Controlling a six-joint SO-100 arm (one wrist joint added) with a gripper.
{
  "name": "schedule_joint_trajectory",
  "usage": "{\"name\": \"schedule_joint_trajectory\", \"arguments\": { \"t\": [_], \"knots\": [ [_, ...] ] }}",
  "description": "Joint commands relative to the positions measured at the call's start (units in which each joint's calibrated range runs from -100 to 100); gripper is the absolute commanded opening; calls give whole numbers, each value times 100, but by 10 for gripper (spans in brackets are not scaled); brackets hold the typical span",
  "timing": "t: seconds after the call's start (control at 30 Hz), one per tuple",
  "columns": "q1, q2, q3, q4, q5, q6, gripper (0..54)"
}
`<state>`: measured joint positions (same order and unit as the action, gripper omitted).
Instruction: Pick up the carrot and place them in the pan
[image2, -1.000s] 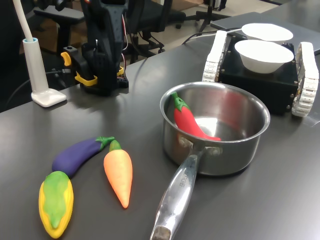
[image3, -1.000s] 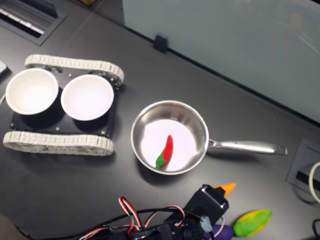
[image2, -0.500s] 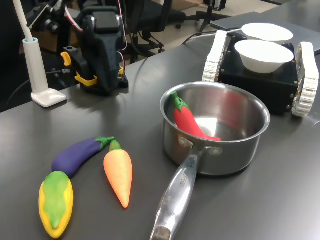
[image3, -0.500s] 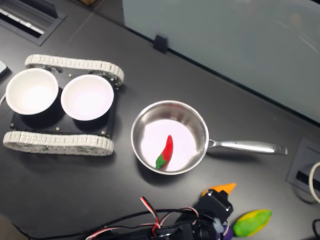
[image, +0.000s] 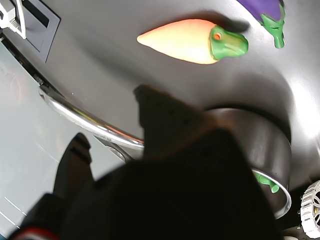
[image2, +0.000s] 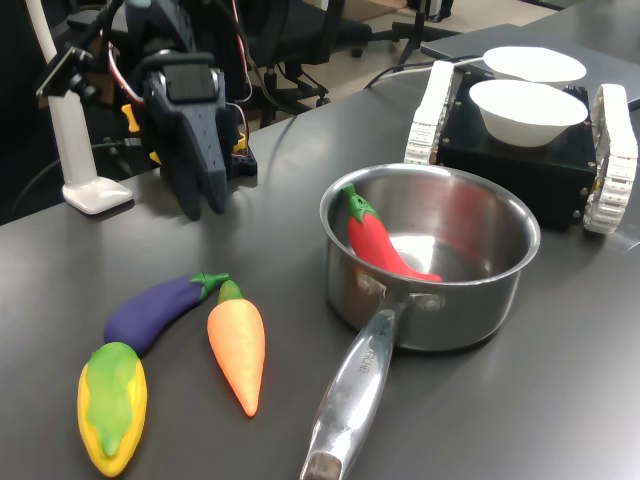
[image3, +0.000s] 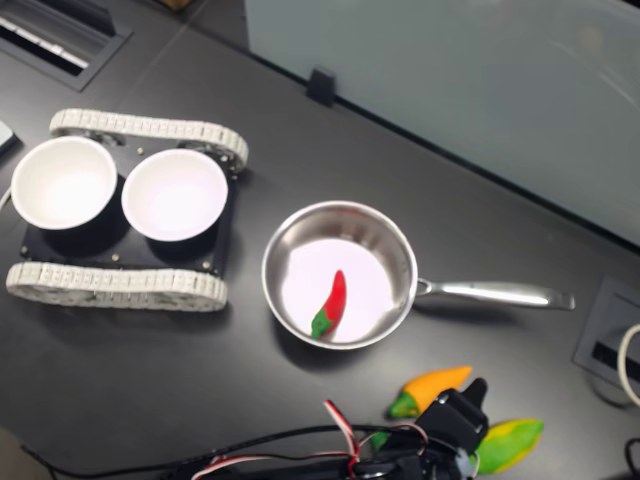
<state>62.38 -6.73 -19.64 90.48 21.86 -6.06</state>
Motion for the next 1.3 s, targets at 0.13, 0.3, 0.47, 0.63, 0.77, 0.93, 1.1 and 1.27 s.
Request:
{"name": "schedule_joint_trajectory", "arguments": {
  "t": [0.13, 0.3, 0.47, 0.63, 0.77, 0.93, 1.1, 1.27],
  "knots": [
    [81, 138, 33, -396, 303, -66, 272],
    [81, 273, 51, -421, 523, -66, 286],
    [93, 441, 42, -421, 757, -66, 303],
    [93, 627, 33, -413, 1021, -66, 309],
    [104, 804, -40, -413, 1206, -66, 310],
    [127, 1133, -122, -370, 1597, -58, 313],
    [24, 1471, -176, -361, 1778, -58, 314],
    [-68, 1639, -158, -336, 1905, -49, 313]
  ]
}}
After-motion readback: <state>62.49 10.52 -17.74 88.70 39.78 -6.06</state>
